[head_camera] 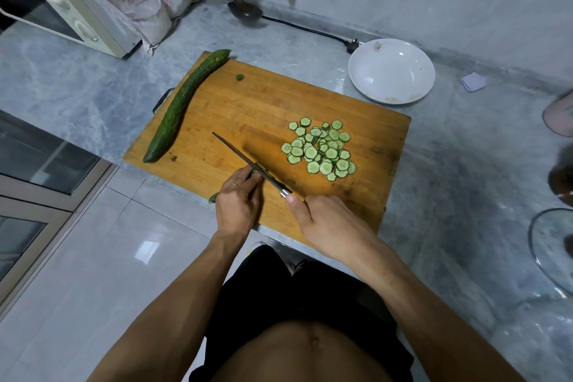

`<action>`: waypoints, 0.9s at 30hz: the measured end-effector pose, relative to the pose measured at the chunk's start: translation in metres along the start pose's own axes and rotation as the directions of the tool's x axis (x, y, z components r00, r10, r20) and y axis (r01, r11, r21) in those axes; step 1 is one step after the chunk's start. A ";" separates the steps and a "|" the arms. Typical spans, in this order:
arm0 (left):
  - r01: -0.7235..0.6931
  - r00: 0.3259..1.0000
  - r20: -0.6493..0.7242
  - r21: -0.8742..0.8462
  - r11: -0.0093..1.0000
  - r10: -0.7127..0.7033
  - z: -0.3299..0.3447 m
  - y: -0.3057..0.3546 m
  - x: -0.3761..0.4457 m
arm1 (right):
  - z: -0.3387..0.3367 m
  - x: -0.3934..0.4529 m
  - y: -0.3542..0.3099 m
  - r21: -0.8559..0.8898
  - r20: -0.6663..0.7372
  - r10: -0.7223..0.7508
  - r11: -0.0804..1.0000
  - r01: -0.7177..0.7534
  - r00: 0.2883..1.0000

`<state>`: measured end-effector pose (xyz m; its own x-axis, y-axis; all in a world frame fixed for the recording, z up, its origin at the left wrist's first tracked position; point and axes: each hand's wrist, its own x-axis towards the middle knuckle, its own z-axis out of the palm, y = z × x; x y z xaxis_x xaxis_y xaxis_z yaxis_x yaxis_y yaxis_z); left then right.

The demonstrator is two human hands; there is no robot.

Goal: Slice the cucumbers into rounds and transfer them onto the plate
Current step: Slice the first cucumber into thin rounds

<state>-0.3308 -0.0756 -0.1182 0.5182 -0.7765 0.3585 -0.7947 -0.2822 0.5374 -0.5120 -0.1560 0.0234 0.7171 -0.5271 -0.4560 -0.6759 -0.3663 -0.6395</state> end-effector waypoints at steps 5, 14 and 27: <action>0.033 0.999 -0.029 0.030 0.999 -0.032 0.003 -0.003 -0.001 | -0.001 0.014 0.005 0.040 0.003 0.012 0.999 -0.013 1.000; 0.019 1.000 0.009 0.000 1.000 -0.019 0.002 -0.004 -0.001 | 0.020 0.030 0.011 0.028 -0.041 0.020 0.999 -0.019 0.999; 0.122 0.992 0.048 -0.071 0.990 -0.119 -0.013 0.006 0.009 | -0.002 0.028 0.036 0.056 -0.089 0.051 0.997 -0.046 0.995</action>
<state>-0.3267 -0.0770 -0.1016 0.5931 -0.7635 0.2556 -0.7011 -0.3338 0.6301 -0.5171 -0.1858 -0.0109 0.6639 -0.6112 -0.4309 -0.6976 -0.2986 -0.6513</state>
